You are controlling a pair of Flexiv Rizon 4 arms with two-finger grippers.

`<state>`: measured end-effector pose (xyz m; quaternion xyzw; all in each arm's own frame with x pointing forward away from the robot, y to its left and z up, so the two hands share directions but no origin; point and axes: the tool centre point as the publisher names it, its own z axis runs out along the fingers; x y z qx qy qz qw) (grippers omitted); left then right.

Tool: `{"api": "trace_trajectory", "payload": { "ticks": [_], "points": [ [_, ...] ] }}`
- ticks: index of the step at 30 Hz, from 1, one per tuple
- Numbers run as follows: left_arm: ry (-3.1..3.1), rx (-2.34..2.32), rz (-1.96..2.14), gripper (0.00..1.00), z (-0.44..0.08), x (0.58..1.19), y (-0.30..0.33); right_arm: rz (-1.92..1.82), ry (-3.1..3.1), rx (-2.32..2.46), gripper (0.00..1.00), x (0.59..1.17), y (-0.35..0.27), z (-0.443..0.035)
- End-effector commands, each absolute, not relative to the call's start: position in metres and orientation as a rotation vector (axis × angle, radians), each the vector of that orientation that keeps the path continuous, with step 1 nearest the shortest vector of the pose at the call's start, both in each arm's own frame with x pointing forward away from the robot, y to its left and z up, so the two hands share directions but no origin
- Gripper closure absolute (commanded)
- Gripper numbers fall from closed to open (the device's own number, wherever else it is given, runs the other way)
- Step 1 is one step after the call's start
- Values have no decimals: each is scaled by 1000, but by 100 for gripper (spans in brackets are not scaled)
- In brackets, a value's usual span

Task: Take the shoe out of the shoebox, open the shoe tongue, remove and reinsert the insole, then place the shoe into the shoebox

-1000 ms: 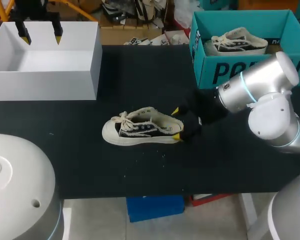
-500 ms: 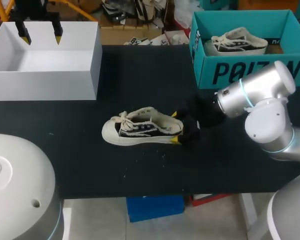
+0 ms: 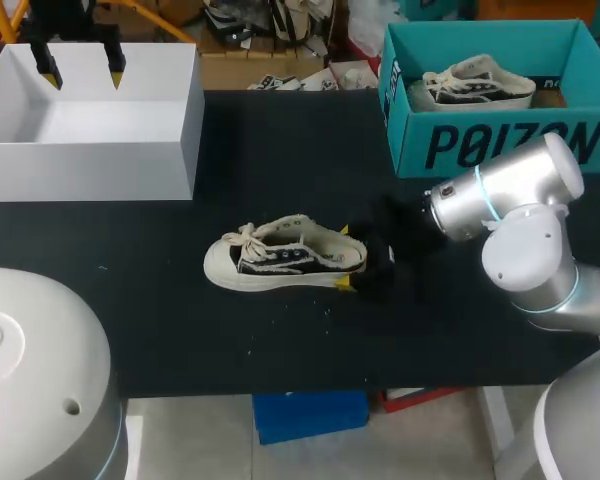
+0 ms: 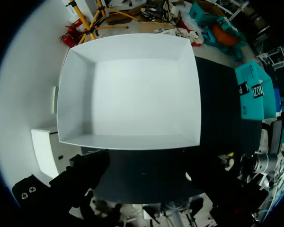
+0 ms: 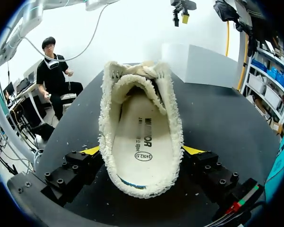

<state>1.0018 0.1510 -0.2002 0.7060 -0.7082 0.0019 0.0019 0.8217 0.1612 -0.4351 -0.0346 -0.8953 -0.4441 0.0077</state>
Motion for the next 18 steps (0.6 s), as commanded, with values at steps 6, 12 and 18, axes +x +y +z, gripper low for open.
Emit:
{"api": "trace_trajectory", "payload": {
  "ticks": [6, 12, 18],
  "points": [
    [-2221, 2218, 1, 0, -200, 1001, 150, -1425, -2782, -116, 0, 822, 166, -444],
    [-2221, 2218, 1, 0, -200, 1001, 150, -1464, -2775, -115, 100, 822, 166, -447],
    [-2221, 2218, 1, 0, -200, 1001, 150, -1464, -2775, -115, 100, 822, 166, -447]
  ]
}}
